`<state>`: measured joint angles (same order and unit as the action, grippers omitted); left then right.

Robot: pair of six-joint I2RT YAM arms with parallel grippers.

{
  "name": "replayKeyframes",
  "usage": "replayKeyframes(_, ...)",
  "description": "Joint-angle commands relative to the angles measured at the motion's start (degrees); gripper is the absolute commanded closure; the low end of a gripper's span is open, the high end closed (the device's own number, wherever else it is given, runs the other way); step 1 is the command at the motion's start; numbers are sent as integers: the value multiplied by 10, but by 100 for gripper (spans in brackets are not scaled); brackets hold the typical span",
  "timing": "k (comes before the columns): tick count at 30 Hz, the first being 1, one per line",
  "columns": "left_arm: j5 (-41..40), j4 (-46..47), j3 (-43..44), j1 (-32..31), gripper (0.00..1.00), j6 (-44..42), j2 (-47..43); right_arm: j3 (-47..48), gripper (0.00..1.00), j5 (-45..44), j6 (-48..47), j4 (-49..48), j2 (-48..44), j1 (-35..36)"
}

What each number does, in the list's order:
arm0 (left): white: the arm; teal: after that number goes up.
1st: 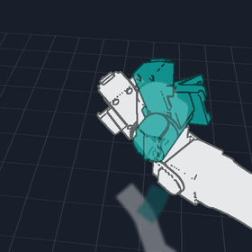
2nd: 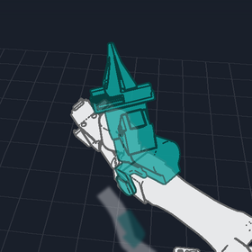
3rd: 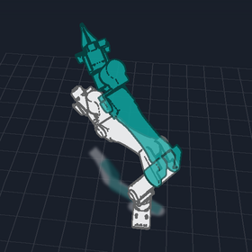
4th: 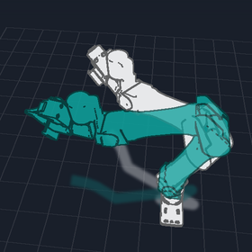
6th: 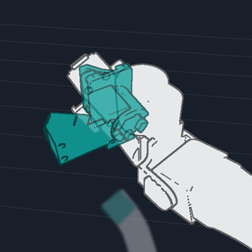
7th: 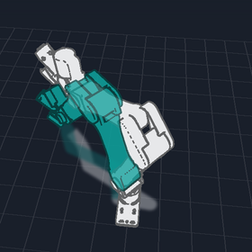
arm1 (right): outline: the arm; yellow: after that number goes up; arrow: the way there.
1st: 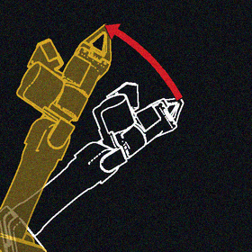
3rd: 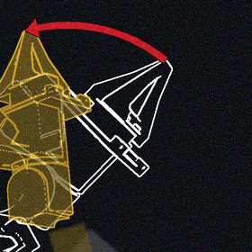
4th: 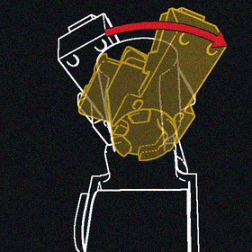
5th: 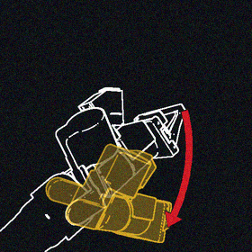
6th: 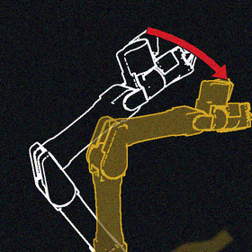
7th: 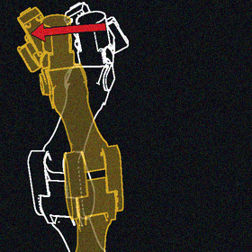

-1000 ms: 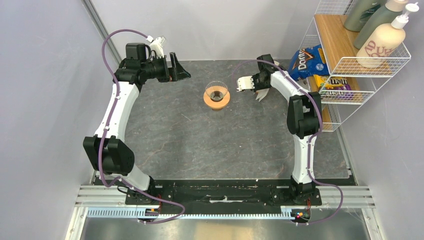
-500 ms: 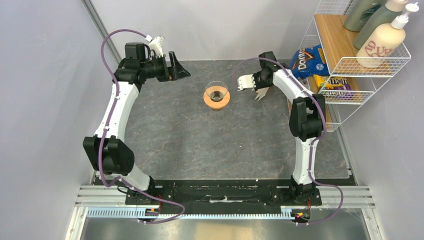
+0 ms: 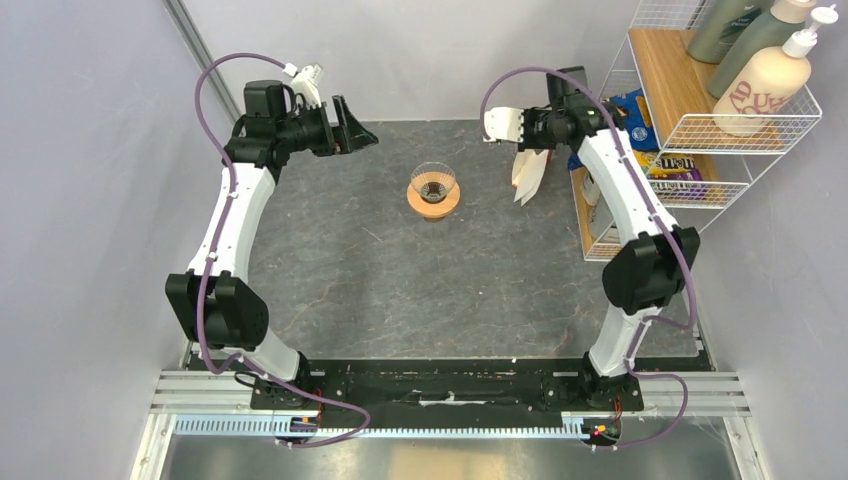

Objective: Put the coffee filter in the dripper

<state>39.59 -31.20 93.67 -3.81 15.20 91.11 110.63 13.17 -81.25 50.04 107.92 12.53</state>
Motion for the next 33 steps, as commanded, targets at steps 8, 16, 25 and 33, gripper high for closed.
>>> replayKeyframes(8,143,69,66,-18,6,-44,-11,41,100,233,46,118,-140,34)
replayKeyframes(16,148,-39,35,-134,5,-239,-65,77,100,288,175,194,-160,105)
replayKeyframes(25,72,-26,-35,-223,5,-344,-124,95,100,293,231,244,-155,151)
replayKeyframes(33,31,-31,-33,-272,12,-395,-123,125,100,281,268,247,-142,176)
